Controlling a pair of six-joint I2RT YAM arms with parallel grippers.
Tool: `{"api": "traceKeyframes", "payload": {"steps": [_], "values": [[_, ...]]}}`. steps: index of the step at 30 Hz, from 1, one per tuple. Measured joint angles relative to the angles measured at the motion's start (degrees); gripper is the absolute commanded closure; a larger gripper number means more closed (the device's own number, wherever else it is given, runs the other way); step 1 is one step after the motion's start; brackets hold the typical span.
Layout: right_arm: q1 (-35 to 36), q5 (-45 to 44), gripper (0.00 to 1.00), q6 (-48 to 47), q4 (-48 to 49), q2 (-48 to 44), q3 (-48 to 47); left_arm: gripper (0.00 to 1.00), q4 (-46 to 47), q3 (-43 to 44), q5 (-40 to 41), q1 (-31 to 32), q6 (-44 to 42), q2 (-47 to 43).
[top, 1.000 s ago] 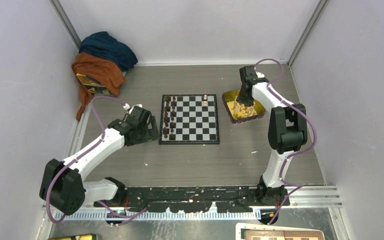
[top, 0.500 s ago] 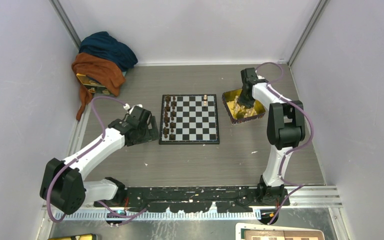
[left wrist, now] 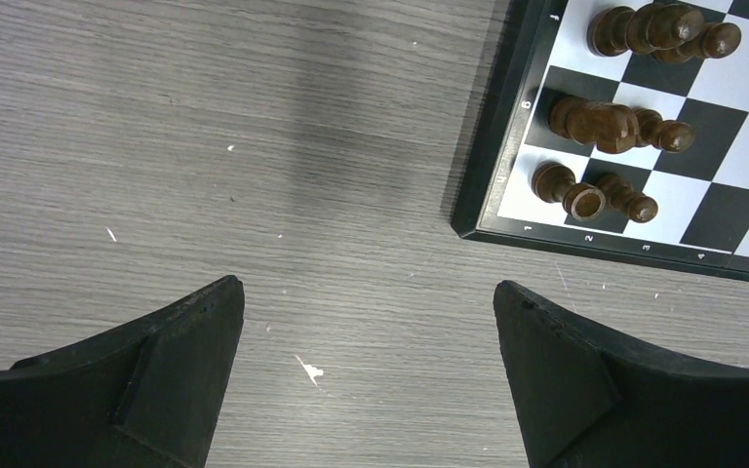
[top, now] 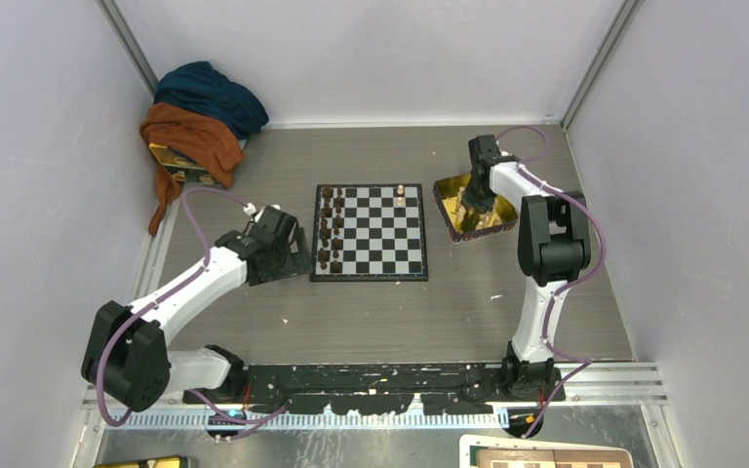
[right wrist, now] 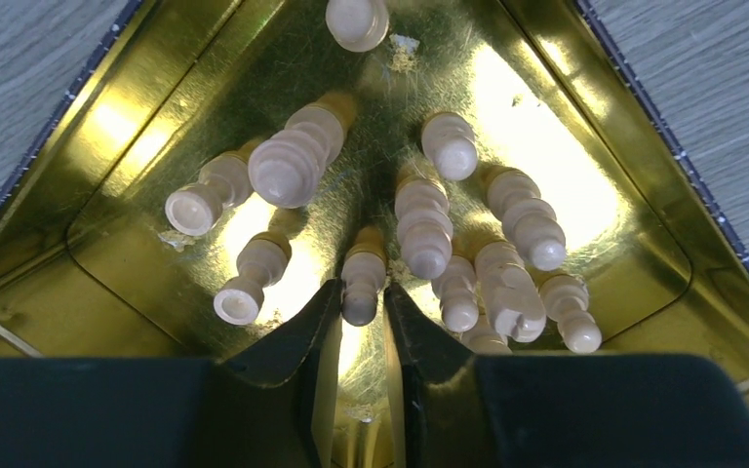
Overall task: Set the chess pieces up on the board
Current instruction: Pick up the chess piece from the storage box, then place the chess piece on the chessboard.
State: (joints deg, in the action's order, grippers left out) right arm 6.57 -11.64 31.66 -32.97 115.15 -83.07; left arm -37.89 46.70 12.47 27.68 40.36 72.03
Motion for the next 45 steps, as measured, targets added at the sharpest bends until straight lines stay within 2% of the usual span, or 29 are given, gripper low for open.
{"api": "traceKeyframes", "payload": {"steps": [10, 27, 34, 45], "values": [[-0.3, 0.2, 0.99, -0.3, 0.0, 0.1, -1.3, 0.00, 0.8, 0.0, -0.1, 0.0, 0.0, 1.2], [1.3, 0.1, 0.99, -3.4, -5.3, -2.3, -8.6, 0.00, 1.0, 0.2, -0.1, 0.0, 0.0, 1.1], [9.4, 0.0, 0.99, -6.1, -8.5, -3.3, -16.4, 0.00, 1.0, 0.2, -0.1, 0.0, 0.0, 0.2], [21.5, 0.2, 0.99, -7.8, -10.6, -0.6, -16.9, 0.00, 1.0, 0.2, -0.1, 0.0, 0.0, -1.7]]}}
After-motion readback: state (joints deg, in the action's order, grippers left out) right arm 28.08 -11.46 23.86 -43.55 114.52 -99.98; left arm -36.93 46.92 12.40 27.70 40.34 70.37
